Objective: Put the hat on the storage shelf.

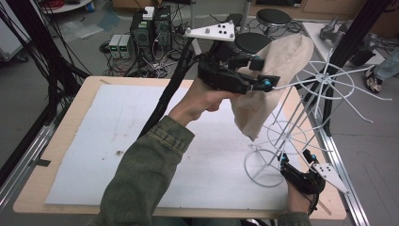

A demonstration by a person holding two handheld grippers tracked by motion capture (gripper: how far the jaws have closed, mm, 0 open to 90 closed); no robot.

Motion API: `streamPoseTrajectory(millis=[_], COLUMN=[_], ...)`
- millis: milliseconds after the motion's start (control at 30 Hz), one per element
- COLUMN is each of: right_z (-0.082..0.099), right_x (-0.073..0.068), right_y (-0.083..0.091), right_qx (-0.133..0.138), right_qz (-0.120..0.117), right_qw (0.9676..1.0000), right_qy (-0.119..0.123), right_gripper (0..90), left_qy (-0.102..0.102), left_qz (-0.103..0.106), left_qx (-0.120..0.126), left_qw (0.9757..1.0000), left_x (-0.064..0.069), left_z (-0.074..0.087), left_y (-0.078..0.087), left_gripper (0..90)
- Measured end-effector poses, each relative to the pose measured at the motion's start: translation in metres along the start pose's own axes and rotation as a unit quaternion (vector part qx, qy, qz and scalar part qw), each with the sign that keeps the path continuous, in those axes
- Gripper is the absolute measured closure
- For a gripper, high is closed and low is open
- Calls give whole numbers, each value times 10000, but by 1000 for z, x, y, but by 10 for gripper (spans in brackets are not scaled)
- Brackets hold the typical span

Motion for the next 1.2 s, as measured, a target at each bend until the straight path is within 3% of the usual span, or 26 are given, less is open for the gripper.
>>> streamPoseTrajectory(millis=[367,533,667,933,1200], right_z=[0,0,0,1,0], right_x=[1,1,1,1,0], right_y=[0,0,0,0,-1], right_qx=[-5,-3,0,-15,-16], right_qz=[8,3,1,8,-2], right_qw=[10000,10000,10000,10000,10000], right_qy=[-14,-31,-39,-53,-57], right_gripper=[114,114,114,114,114], left_qy=[-176,-20,-10,3,-14], left_qz=[-180,-173,-239,-625,-1134], left_qx=[49,466,539,716,688], left_qw=[9997,9988,9983,9955,9912], left_x=[5,2,1,1,2], left_z=[-2,-3,-3,7,32], left_y=[5,20,28,57,89], left_gripper=[404,411,410,359,325])
Point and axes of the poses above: each handheld gripper's, and its own axes: y roughly backward along the jaws, z roughly out of its underside, x roughly to its right, the point moved 2 cm from there along -y, roughly forward along the jaws, and after that the axes turned 5 degrees about -z, right-handed, at the moved point
